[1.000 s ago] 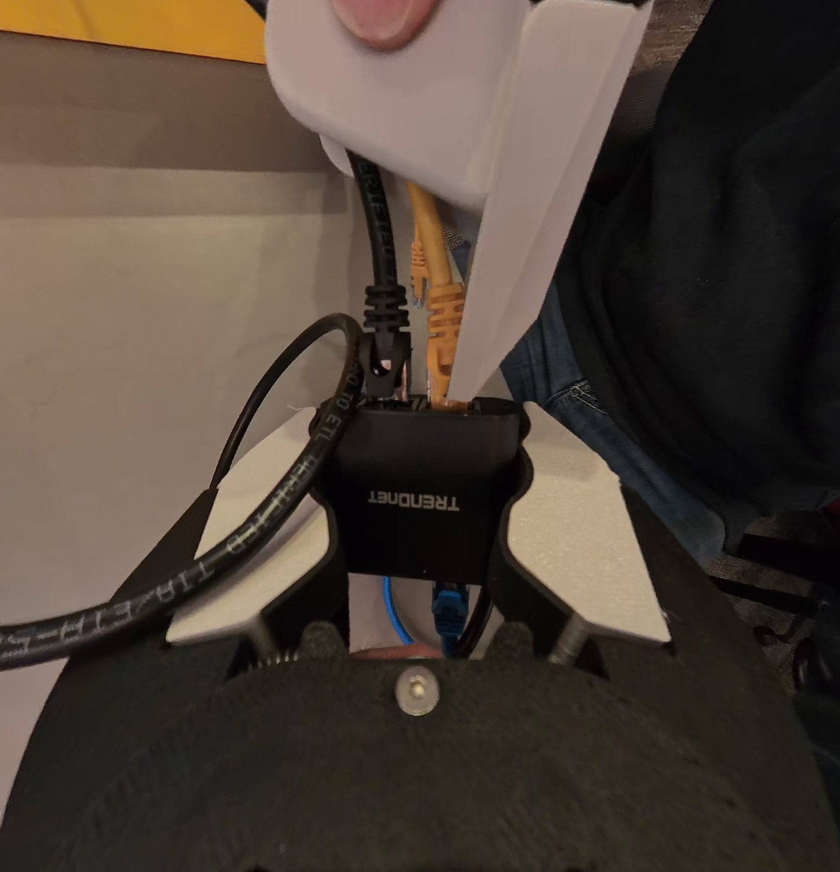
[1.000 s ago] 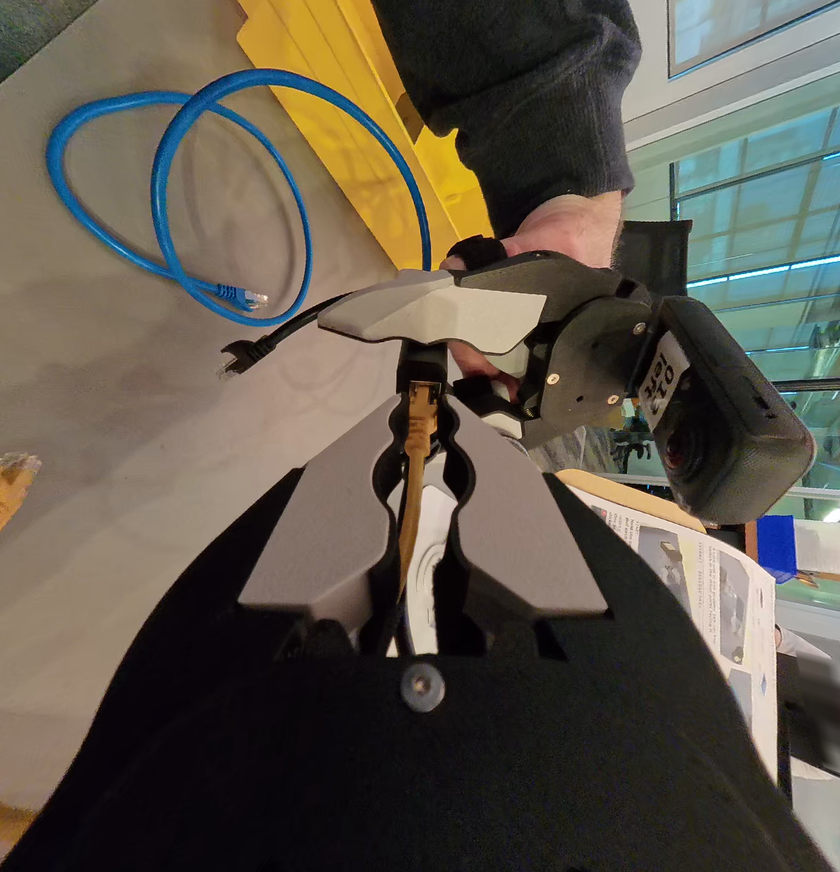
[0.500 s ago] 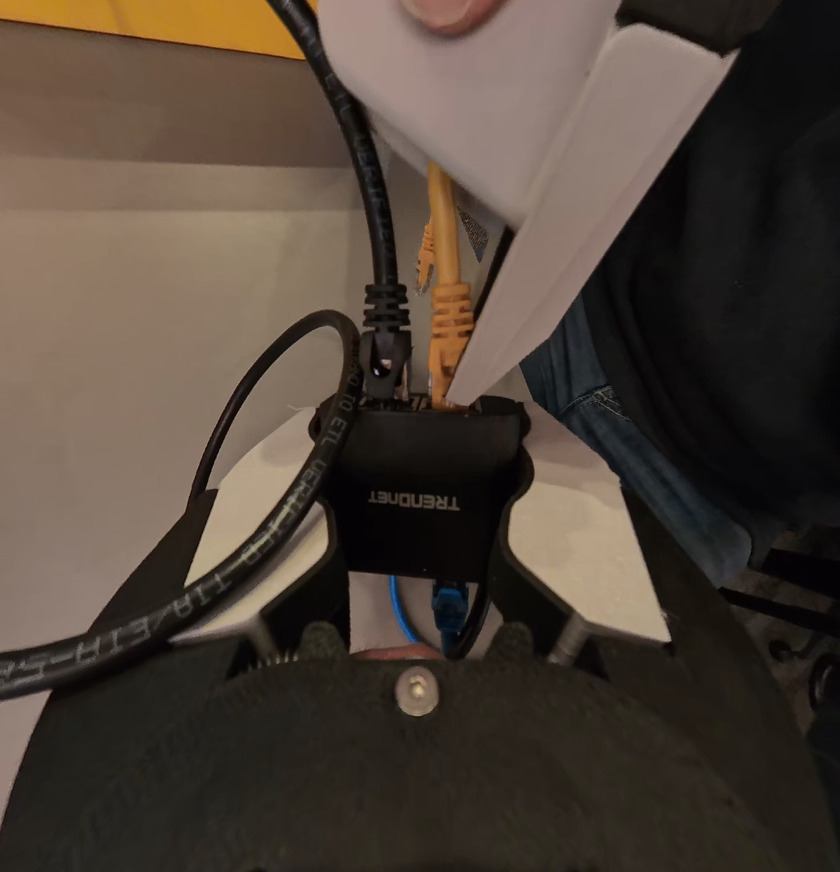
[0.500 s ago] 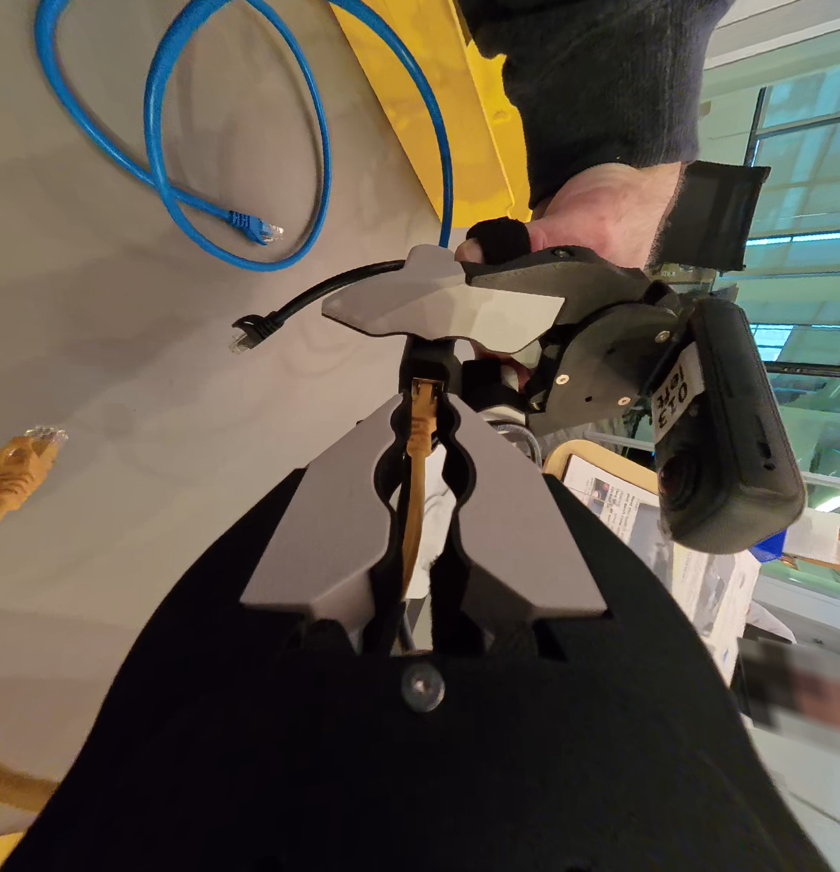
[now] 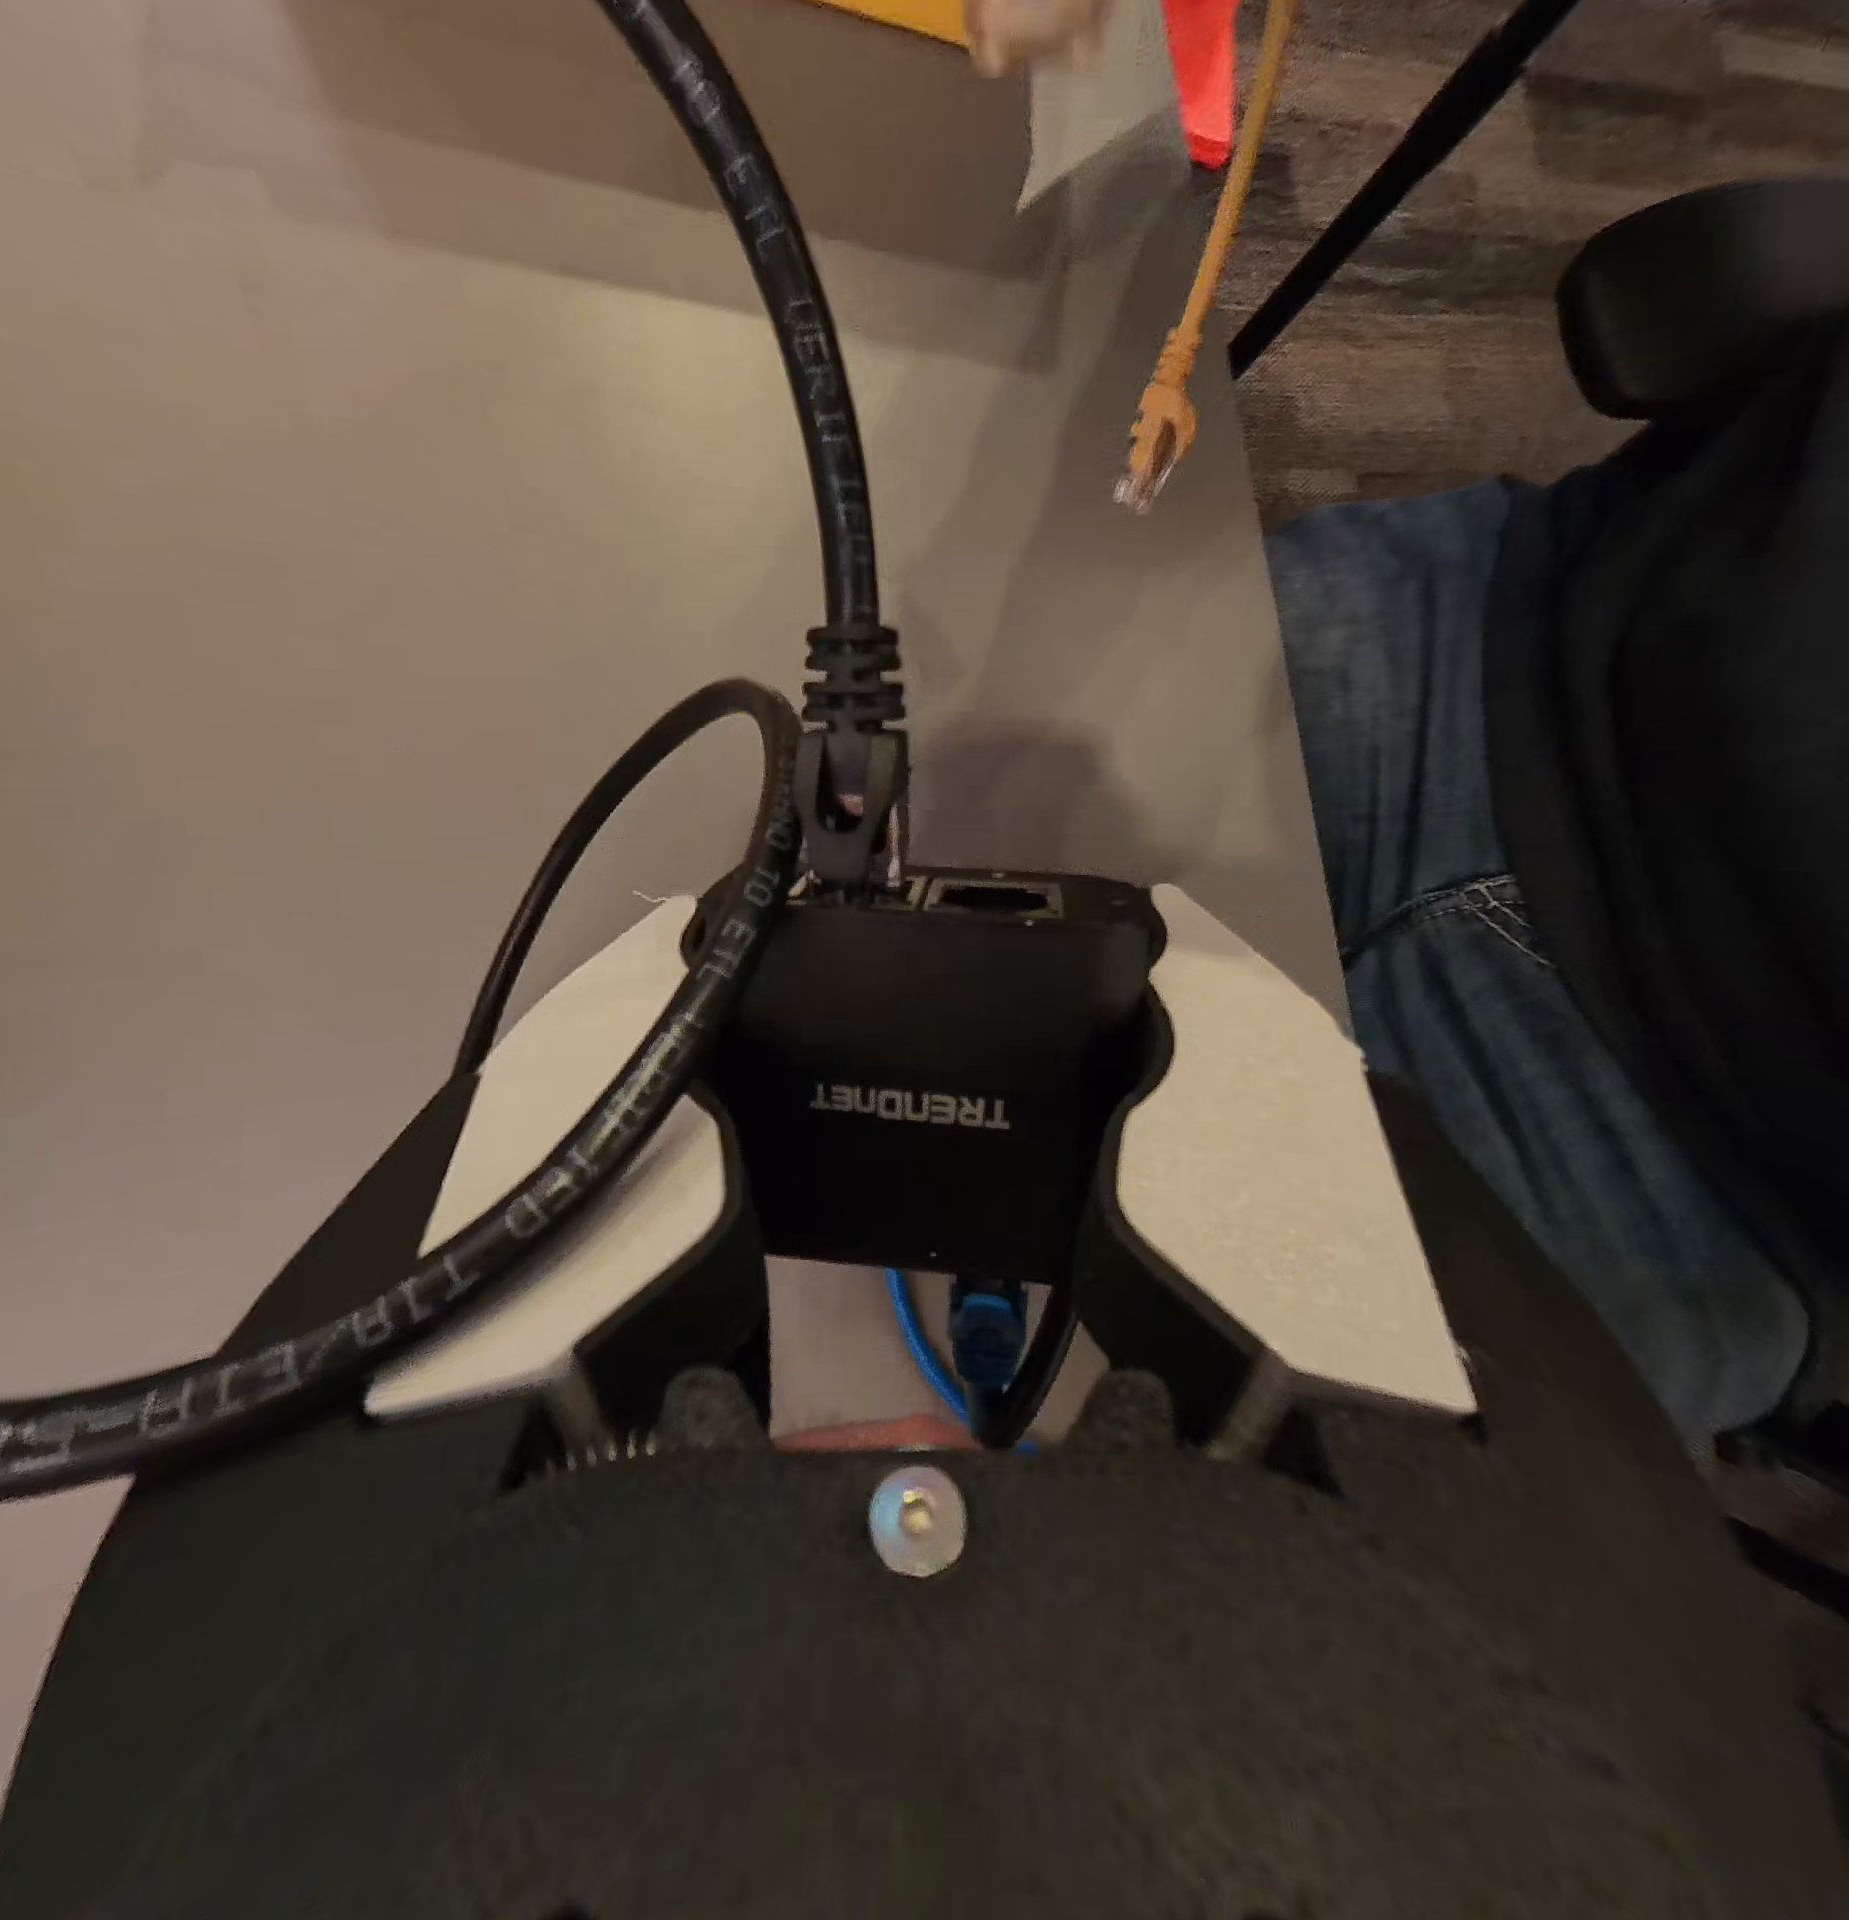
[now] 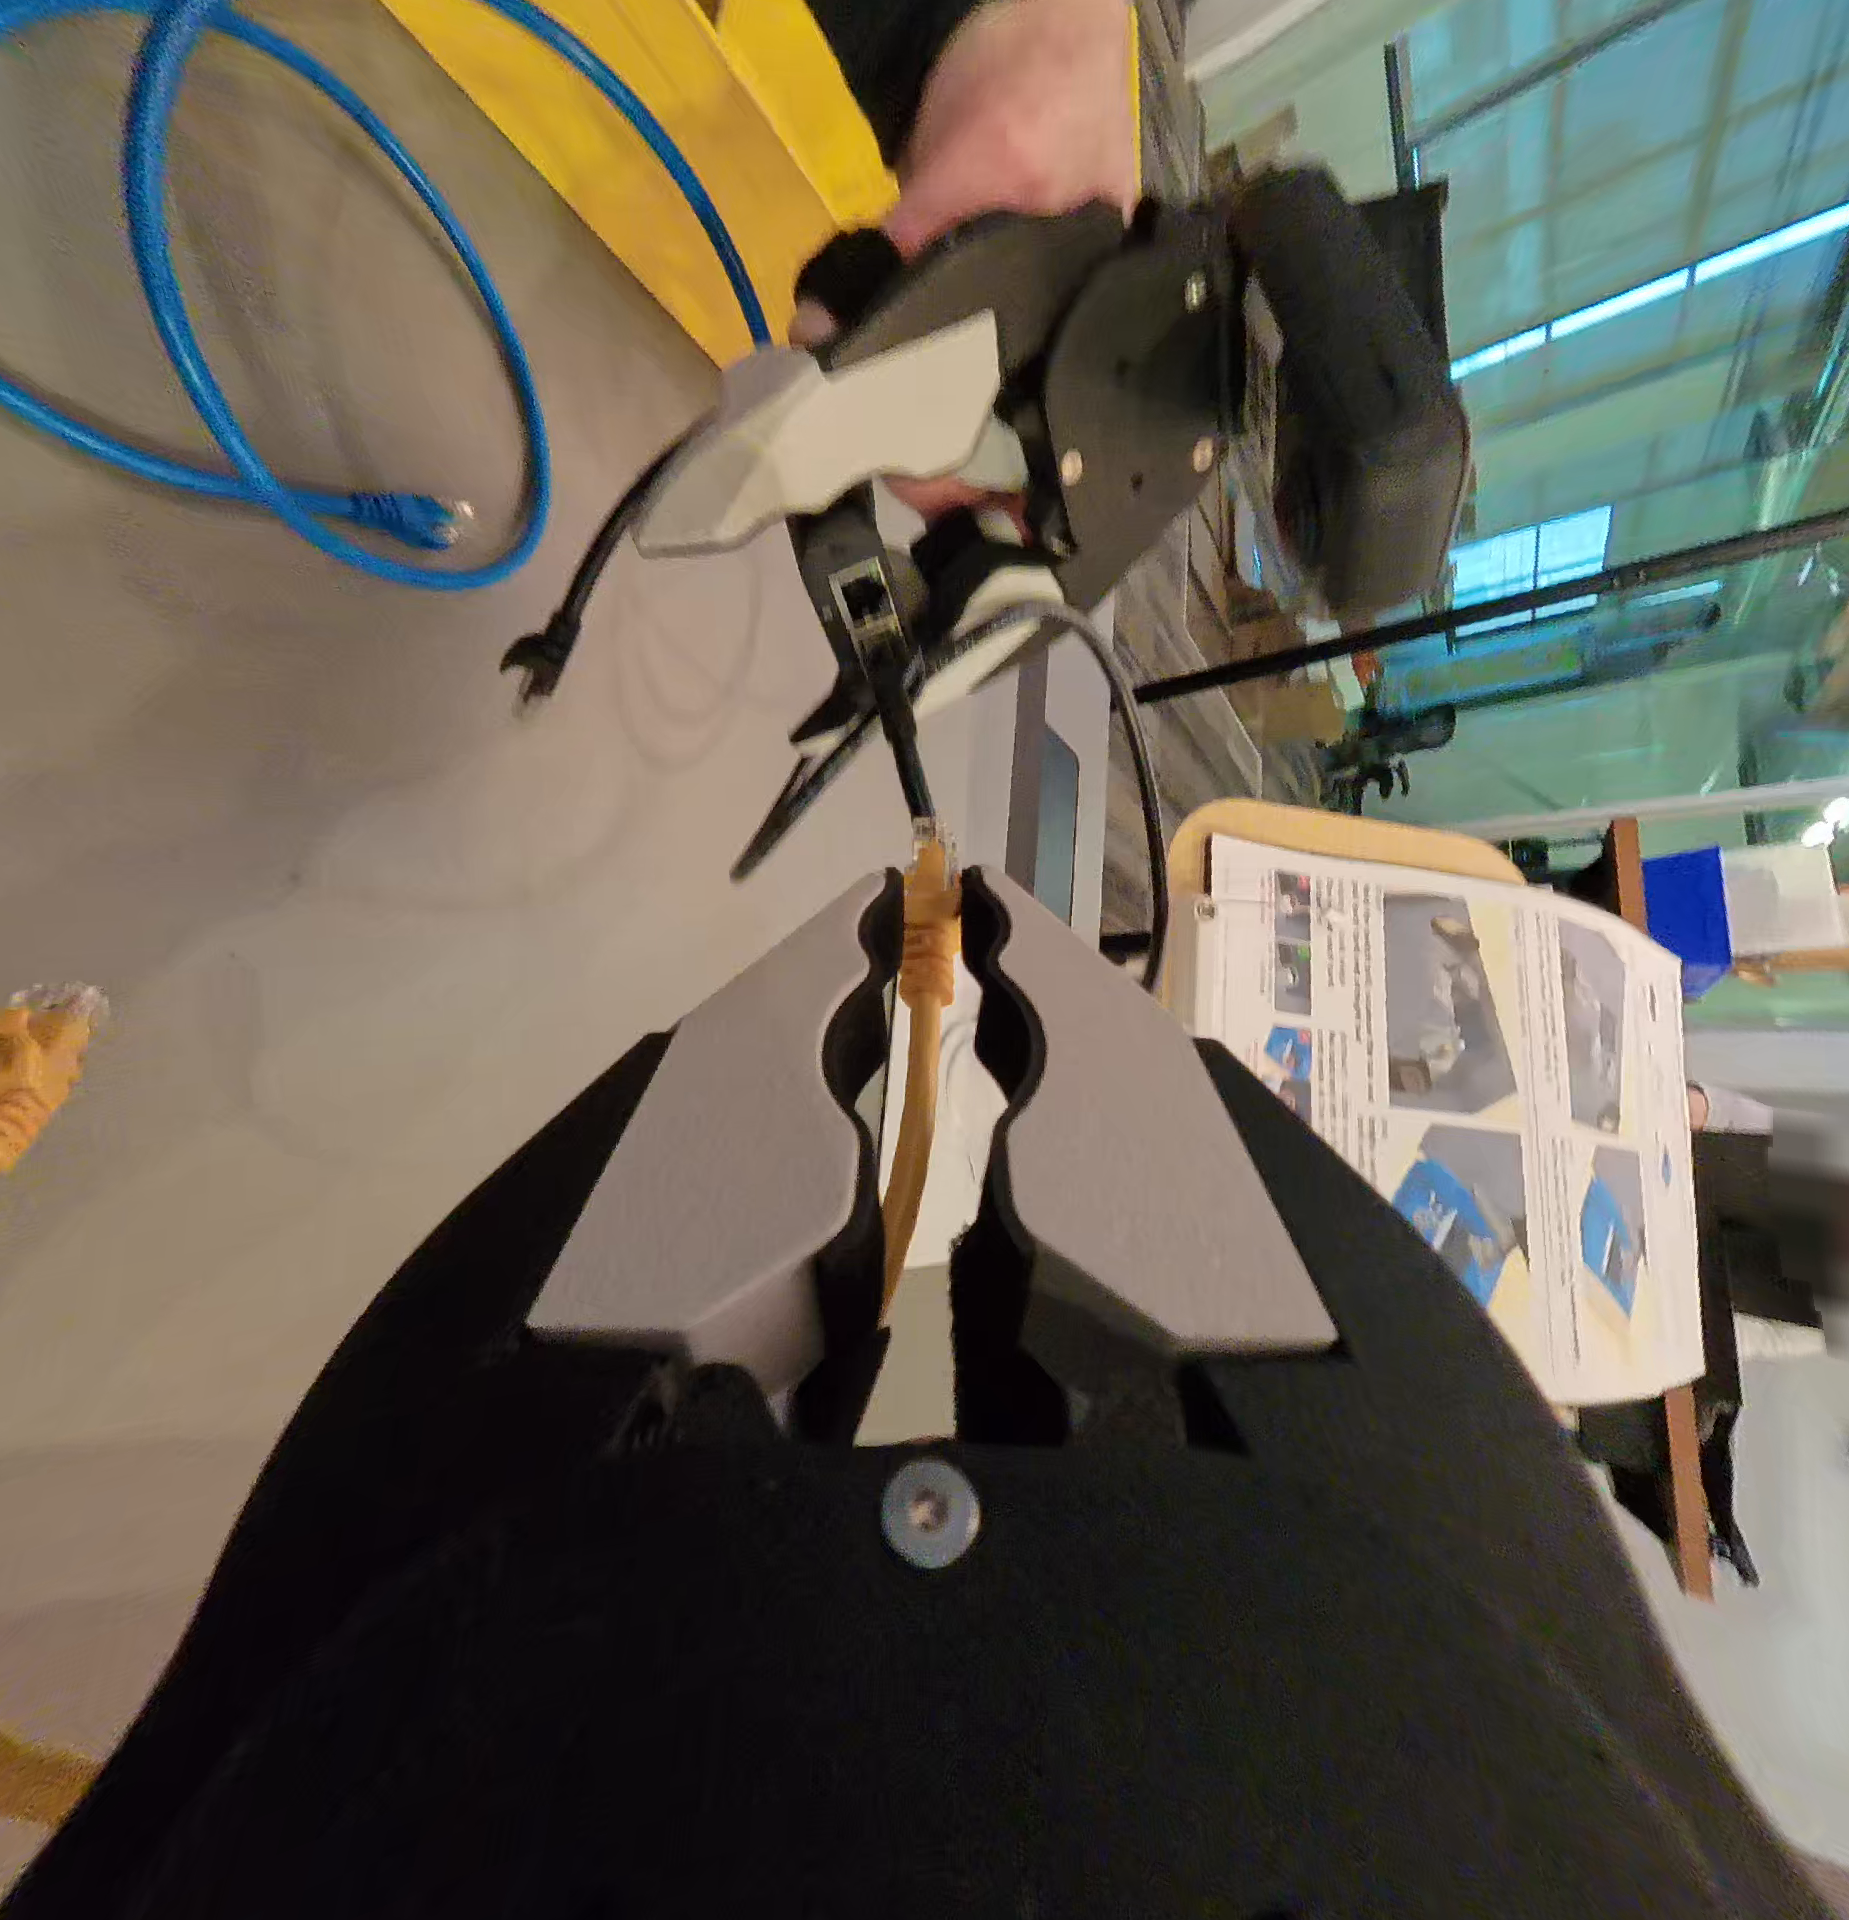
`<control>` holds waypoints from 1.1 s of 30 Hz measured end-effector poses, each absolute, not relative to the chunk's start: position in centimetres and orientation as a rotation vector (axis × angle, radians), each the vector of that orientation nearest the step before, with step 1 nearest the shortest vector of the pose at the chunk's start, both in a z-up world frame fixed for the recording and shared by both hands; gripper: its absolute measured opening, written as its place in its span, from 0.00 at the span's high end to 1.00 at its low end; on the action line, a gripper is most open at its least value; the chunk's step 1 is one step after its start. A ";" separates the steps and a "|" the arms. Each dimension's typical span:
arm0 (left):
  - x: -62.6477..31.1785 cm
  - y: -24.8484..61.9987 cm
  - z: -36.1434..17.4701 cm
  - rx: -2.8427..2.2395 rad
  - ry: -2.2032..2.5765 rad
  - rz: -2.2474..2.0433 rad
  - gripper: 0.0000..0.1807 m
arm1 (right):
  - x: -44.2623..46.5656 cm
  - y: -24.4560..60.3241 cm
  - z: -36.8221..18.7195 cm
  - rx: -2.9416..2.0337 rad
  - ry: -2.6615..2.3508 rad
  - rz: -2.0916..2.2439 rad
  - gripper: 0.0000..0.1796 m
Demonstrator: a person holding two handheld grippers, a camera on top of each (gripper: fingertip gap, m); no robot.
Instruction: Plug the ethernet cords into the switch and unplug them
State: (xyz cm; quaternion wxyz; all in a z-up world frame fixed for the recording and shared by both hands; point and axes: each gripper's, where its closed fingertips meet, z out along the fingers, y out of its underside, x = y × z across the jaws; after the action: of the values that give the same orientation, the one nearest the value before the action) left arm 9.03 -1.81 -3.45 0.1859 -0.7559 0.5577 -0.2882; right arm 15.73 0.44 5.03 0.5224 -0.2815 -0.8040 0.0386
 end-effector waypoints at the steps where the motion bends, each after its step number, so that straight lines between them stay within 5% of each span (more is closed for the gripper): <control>1: 8.6 -1.8 -3.7 -2.146 1.565 -0.777 0.59 | 16.1 0.9 5.0 -0.687 -1.910 0.079 0.95; 10: 7.7 -2.8 -4.2 -2.164 1.436 -0.680 0.59 | 19.4 3.5 4.7 -0.822 -1.785 0.087 0.95; 24: 8.5 -4.2 -4.5 -2.141 1.324 -0.608 0.59 | 35.6 10.7 14.8 -1.065 -1.391 -0.276 0.95; 33: 8.4 -4.4 -4.8 -2.153 1.316 -0.594 0.59 | 46.3 15.4 6.0 -1.209 -1.236 -0.564 0.94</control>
State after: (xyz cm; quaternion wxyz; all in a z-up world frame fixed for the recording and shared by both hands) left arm 8.35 -4.36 -4.83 0.2711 -0.7995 0.4887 -0.2204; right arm 46.27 15.41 6.00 0.6140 -0.5247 -0.5364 -0.2449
